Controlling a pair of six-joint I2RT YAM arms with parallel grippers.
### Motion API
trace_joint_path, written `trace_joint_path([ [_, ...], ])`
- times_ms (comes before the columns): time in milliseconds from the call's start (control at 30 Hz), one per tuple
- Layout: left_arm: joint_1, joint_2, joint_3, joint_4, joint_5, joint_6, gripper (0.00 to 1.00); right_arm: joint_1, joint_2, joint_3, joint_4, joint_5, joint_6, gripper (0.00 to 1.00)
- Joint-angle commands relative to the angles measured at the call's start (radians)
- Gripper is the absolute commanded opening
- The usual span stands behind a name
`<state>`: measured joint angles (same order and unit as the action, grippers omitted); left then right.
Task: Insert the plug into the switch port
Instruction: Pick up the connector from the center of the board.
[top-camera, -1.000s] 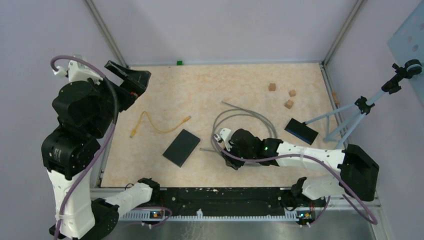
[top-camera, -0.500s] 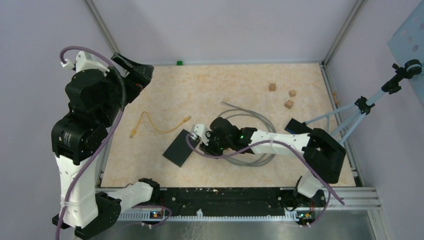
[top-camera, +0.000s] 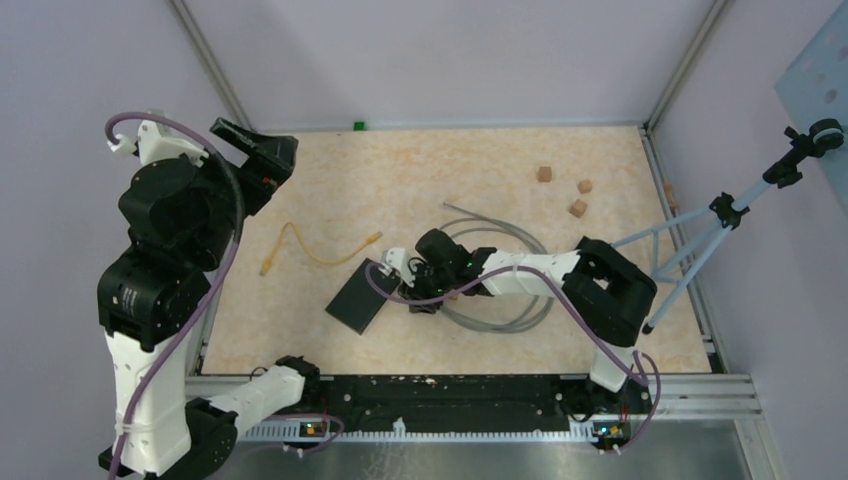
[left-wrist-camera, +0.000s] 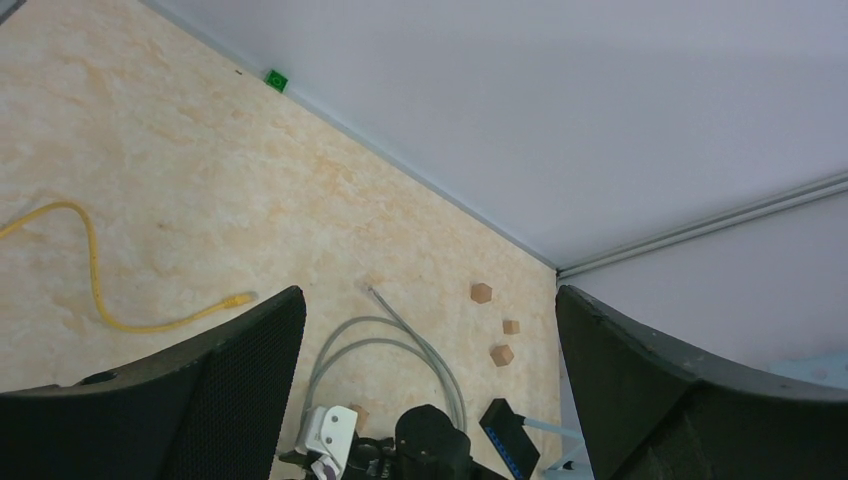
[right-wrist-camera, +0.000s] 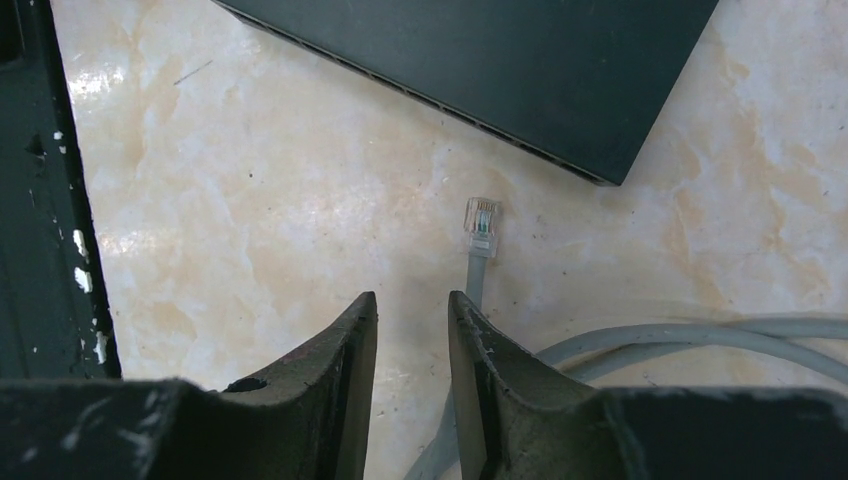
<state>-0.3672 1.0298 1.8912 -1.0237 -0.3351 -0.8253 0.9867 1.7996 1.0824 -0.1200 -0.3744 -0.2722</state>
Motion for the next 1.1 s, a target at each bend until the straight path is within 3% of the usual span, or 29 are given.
trace_joint_path([
  [0,0.004,-0.024,-0.017,0.079,-0.018,0.020,0.99,-0.008,0.031,0.034,0.025,-0.048,-0.034,0.32],
  [267,0.004,-0.066,-0.033,0.129,-0.011,0.058,0.99,-0.018,0.077,0.034,0.037,0.002,-0.044,0.28],
  [533,0.004,-0.100,-0.098,0.094,-0.026,0.081,0.99,-0.019,0.082,0.010,0.013,0.011,-0.054,0.17],
  [767,0.005,-0.168,-0.274,0.069,-0.020,0.127,0.99,-0.019,0.012,-0.027,0.015,-0.009,-0.057,0.05],
  [900,0.004,-0.253,-0.450,0.150,0.020,0.197,0.99,-0.019,-0.084,-0.053,0.024,-0.040,-0.062,0.01],
  [967,0.004,-0.299,-0.518,0.196,0.044,0.215,0.99,-0.019,-0.125,-0.055,0.017,-0.042,-0.063,0.09],
  [1067,0.004,-0.300,-0.555,0.198,0.071,0.237,0.99,-0.019,-0.165,-0.054,0.023,-0.028,-0.066,0.40],
])
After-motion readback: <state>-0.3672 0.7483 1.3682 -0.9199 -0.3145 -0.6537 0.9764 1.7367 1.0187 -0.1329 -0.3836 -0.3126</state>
